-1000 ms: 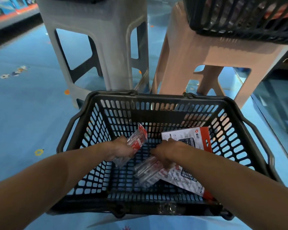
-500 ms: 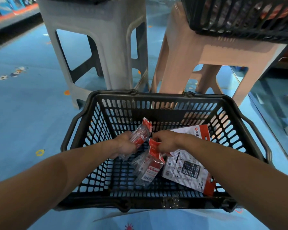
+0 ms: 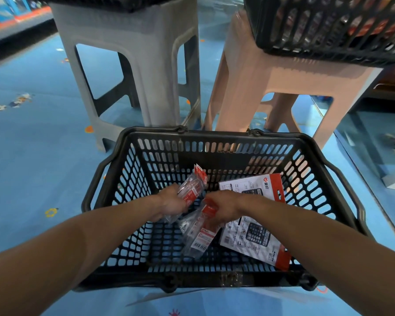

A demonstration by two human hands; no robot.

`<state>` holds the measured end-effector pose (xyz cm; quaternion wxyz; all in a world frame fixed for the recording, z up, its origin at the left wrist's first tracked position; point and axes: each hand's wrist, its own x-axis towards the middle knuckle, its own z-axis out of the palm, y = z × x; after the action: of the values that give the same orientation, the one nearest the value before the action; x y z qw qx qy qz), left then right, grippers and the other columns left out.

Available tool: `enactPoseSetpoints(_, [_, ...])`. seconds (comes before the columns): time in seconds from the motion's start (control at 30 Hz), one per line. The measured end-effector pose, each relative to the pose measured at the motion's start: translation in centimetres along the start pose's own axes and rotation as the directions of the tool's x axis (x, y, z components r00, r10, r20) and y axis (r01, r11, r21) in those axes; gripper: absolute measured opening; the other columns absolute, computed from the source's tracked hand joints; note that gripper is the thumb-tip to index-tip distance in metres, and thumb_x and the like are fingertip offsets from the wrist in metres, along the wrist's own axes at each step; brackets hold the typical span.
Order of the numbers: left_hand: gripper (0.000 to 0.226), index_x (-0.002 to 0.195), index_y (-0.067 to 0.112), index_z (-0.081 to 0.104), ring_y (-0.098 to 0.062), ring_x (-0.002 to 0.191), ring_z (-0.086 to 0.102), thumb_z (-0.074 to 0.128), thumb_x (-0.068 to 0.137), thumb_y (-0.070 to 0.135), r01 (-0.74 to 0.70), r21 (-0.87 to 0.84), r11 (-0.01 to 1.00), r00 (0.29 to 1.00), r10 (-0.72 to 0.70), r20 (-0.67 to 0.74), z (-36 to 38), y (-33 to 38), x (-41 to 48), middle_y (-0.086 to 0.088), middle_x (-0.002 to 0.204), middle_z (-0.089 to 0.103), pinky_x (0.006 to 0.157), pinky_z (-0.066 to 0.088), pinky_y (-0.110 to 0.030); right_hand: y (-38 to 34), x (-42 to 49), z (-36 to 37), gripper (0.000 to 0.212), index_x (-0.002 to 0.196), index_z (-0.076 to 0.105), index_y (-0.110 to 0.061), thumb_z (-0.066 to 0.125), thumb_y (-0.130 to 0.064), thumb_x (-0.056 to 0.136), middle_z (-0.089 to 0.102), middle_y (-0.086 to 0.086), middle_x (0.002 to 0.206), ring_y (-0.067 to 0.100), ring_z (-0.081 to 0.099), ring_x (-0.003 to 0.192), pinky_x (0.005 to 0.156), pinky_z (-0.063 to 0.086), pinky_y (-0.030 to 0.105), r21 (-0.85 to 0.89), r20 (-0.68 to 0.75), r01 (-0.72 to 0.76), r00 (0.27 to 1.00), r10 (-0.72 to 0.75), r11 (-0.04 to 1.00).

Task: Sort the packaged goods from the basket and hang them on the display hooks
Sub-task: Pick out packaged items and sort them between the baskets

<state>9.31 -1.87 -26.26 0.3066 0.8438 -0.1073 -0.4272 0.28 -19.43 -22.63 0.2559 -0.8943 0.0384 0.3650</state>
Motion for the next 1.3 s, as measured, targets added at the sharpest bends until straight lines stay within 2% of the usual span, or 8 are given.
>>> enactPoseSetpoints(0.3, [0.055, 0.128, 0.022, 0.05, -0.022, 0.102, 0.065, 0.074, 0.079, 0.012, -0.077, -0.045, 0.996, 0.997, 0.077, -0.013, 0.3, -0.2, 0.2, -0.006, 0.11, 0.067, 0.09, 0.059, -0.043, -1.3, 0.0, 0.4, 0.021, 0.093, 0.071, -0.02, 0.085, -0.026, 0.079, 0.073, -0.001, 0.088, 0.016, 0.07, 0.078, 0.068, 0.057, 0.028, 0.347, -0.066, 0.002, 0.998, 0.022, 0.938])
enactPoseSetpoints(0.4, [0.061, 0.131, 0.026, 0.047, -0.022, 0.106, 0.068, 0.079, 0.079, 0.023, -0.124, -0.127, 0.984, 0.992, 0.122, -0.026, 0.0, 0.3, 0.1, -0.003, 0.114, 0.069, 0.088, 0.06, -0.044, -2.0, -0.3, -1.3, 0.024, 0.1, 0.073, -0.016, 0.085, -0.017, 0.079, 0.075, -0.001, 0.088, 0.011, 0.07, 0.071, 0.062, 0.055, 0.021, 0.63, -0.029, -0.052, 0.996, 0.09, 0.775])
enactPoseSetpoints(0.53, [0.062, 0.135, 0.028, 0.049, -0.021, 0.106, 0.071, 0.07, 0.082, 0.052, -0.224, -0.239, 0.945, 0.975, 0.218, -0.049, -0.9, 1.5, -0.2, -0.001, 0.115, 0.072, 0.093, 0.056, -0.046, -2.0, -0.5, -3.3, 0.038, 0.114, 0.071, -0.006, 0.085, -0.015, 0.079, 0.076, 0.008, 0.103, 0.016, 0.072, 0.081, 0.089, 0.06, 0.03, 0.858, 0.065, -0.117, 0.991, 0.12, 0.501])
enactPoseSetpoints(0.63, [0.049, 0.138, 0.023, 0.045, -0.023, 0.107, 0.07, 0.056, 0.093, 0.038, -0.229, -0.3, 0.926, 0.973, 0.221, -0.06, -1.1, 2.0, -0.9, -0.005, 0.118, 0.07, 0.097, 0.053, -0.05, -1.7, -1.6, -4.2, 0.018, 0.095, 0.073, -0.008, 0.082, -0.018, 0.082, 0.075, 0.006, 0.082, 0.01, 0.066, 0.056, 0.046, 0.052, 0.016, 0.893, 0.122, -0.189, 0.975, 0.184, 0.408])
enactPoseSetpoints(0.73, [0.038, 0.134, 0.019, 0.045, -0.026, 0.109, 0.068, 0.044, 0.102, 0.038, -0.216, -0.341, 0.915, 0.975, 0.221, -0.026, -0.6, 2.8, -2.2, -0.009, 0.12, 0.068, 0.094, 0.052, -0.049, -1.1, -2.7, -5.1, 0.018, 0.084, 0.073, -0.008, 0.083, -0.022, 0.081, 0.07, 0.006, 0.07, 0.006, 0.054, 0.043, 0.033, 0.037, 0.013, 0.89, 0.143, -0.249, 0.948, 0.284, 0.383])
enactPoseSetpoints(0.9, [0.065, 0.139, 0.023, 0.038, -0.018, 0.115, 0.06, 0.073, 0.09, 0.046, -0.283, -0.327, 0.902, 0.941, 0.326, 0.086, 0.8, 4.3, -4.5, 0.002, 0.126, 0.06, 0.103, 0.047, -0.049, -0.6, -2.7, -5.5, 0.016, 0.071, 0.072, -0.007, 0.077, -0.014, 0.086, 0.064, 0.007, 0.069, 0.004, 0.048, 0.048, 0.034, 0.035, 0.009, 0.926, 0.135, -0.255, 0.912, 0.387, 0.279])
enactPoseSetpoints(1.03, [0.135, 0.158, 0.028, 0.007, -0.01, 0.123, 0.052, 0.1, 0.06, 0.027, -0.38, -0.213, 0.9, 0.916, 0.398, 0.049, 1.6, 4.0, -4.2, 0.01, 0.133, 0.051, 0.115, 0.04, -0.042, -1.0, -2.8, -5.6, 0.022, 0.07, 0.067, -0.008, 0.068, -0.011, 0.092, 0.062, 0.005, 0.067, 0.003, 0.047, 0.053, 0.035, 0.034, 0.008, 0.942, 0.13, -0.239, 0.906, 0.404, 0.233])
enactPoseSetpoints(1.3, [0.142, 0.157, 0.034, 0.01, -0.008, 0.122, 0.058, 0.103, 0.051, 0.018, -0.465, -0.247, 0.85, 0.884, 0.461, -0.076, 1.0, 3.3, -3.0, 0.011, 0.132, 0.056, 0.11, 0.047, -0.036, -1.3, -2.8, -5.2, 0.014, 0.086, 0.067, -0.015, 0.067, -0.023, 0.097, 0.07, 0.001, 0.07, 0.002, 0.051, 0.043, 0.03, 0.028, 0.009, 0.945, 0.021, -0.108, 0.962, 0.271, 0.31])
